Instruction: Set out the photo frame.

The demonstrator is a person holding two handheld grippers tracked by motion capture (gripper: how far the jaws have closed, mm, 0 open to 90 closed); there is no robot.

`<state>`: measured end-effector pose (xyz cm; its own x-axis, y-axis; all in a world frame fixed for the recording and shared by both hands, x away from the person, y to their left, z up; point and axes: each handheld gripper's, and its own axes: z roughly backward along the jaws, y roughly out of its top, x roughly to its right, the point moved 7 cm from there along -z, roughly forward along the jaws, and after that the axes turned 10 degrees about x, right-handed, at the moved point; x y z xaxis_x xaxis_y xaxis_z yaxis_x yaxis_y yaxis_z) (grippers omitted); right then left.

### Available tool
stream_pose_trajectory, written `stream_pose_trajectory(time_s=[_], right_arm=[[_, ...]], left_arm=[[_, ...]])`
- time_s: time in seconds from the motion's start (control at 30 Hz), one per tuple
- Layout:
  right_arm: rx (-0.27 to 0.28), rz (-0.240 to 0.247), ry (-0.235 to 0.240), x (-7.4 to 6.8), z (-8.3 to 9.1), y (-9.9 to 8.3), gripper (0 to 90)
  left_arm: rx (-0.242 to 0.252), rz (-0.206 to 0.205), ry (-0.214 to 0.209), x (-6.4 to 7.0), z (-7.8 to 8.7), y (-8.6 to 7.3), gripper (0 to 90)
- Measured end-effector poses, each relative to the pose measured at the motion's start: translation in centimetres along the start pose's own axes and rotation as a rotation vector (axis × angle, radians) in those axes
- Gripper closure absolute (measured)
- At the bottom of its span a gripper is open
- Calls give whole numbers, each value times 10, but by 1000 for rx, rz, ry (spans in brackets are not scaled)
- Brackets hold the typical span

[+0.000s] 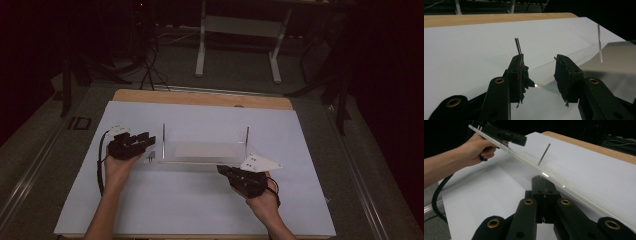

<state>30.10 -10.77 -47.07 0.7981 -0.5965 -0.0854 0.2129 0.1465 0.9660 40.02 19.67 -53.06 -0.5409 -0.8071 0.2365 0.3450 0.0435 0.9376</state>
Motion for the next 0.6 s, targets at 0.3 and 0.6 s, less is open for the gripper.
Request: stream_pose_trajectory(time_s=[0.3,0.6], right_arm=[[14,0,-7,4,-2,7,900],[26,-4,-17,8,-5,15,900]], left_arm=[[-23,-45,-20,6,18,-14,582],[-20,-104,-55,15,24,-17,516]])
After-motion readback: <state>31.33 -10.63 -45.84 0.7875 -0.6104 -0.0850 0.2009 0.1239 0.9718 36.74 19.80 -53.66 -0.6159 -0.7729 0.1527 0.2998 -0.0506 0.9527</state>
